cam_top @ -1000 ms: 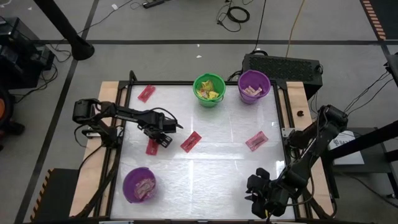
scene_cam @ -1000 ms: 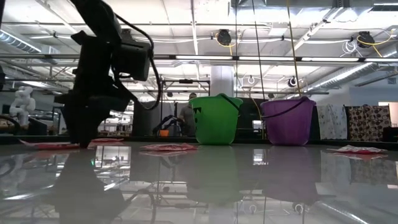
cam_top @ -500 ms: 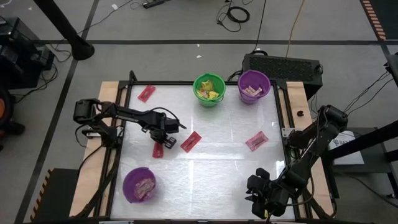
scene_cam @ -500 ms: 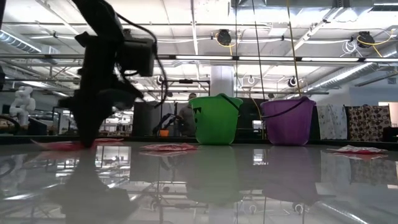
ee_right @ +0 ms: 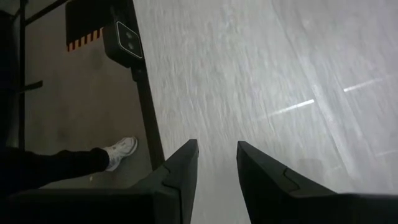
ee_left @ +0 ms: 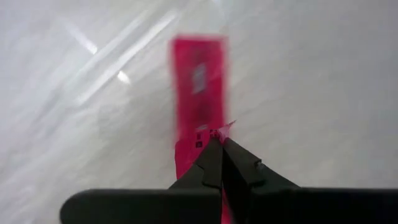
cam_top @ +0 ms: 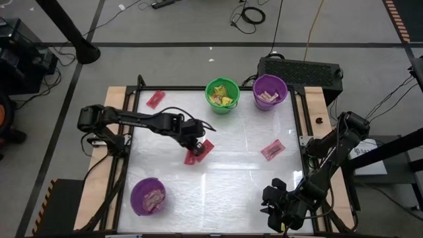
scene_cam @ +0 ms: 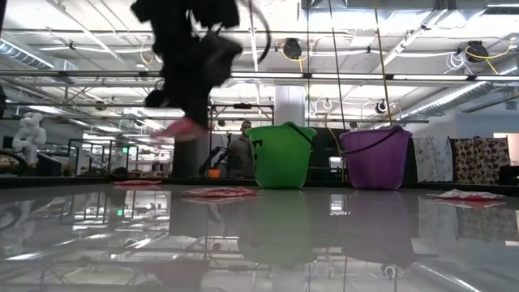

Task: Sort candy by brand, put in halloween buckets
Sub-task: Put the red candy into the bottom violet bucket

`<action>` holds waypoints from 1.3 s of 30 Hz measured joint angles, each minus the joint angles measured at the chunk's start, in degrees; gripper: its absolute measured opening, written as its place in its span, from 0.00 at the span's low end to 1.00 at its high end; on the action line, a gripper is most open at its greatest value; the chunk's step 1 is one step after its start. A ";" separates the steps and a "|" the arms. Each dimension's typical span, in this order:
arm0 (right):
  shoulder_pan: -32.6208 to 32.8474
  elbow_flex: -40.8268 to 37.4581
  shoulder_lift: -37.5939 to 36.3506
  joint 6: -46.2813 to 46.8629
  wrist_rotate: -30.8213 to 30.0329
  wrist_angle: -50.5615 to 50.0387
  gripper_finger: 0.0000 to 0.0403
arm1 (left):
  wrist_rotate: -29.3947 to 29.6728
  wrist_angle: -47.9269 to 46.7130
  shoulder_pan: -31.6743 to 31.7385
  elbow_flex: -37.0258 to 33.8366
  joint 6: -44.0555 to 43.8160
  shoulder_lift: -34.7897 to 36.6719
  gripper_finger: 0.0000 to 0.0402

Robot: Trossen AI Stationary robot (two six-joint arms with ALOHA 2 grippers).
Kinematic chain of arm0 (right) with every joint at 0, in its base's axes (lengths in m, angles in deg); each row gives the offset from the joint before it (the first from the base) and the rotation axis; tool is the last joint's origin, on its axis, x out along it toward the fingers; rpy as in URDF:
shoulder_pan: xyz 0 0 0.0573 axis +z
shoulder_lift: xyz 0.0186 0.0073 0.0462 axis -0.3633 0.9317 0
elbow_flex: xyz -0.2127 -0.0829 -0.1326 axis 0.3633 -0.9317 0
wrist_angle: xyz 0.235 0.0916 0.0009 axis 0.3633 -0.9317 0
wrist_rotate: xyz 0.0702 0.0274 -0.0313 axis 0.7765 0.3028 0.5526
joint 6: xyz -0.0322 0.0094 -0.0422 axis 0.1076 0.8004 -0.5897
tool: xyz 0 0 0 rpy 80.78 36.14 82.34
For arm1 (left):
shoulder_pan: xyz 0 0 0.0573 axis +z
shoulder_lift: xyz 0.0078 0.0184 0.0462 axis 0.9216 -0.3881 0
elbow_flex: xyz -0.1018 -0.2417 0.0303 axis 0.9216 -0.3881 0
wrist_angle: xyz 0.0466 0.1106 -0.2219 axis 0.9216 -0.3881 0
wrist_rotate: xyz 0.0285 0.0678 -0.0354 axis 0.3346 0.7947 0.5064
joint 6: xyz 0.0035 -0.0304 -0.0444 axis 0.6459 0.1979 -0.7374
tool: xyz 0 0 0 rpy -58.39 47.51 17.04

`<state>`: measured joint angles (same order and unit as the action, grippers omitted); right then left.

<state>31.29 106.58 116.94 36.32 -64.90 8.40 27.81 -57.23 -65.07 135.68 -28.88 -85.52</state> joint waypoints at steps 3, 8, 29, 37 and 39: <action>-0.01 0.00 0.00 0.00 0.00 0.00 0.26 | 2.52 0.31 -2.69 4.59 0.15 0.02 0.00; 0.00 0.00 0.00 -0.33 0.03 -0.02 0.26 | 3.62 0.10 -8.81 11.80 2.90 0.07 0.00; -2.12 0.00 -0.02 -11.59 -5.89 0.24 0.26 | -0.02 -32.48 -41.94 18.78 -29.76 0.09 0.00; -4.72 0.00 -0.02 -16.86 -5.64 1.69 0.26 | 3.25 -32.96 -44.61 18.78 -33.37 0.09 0.08; -4.96 0.00 -0.02 -17.76 -5.60 2.18 0.26 | 5.11 -33.45 -44.53 18.78 -33.38 0.09 0.10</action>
<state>26.33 106.58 116.92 18.56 -70.50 10.58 32.92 -90.68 -109.61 154.46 -62.26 -85.43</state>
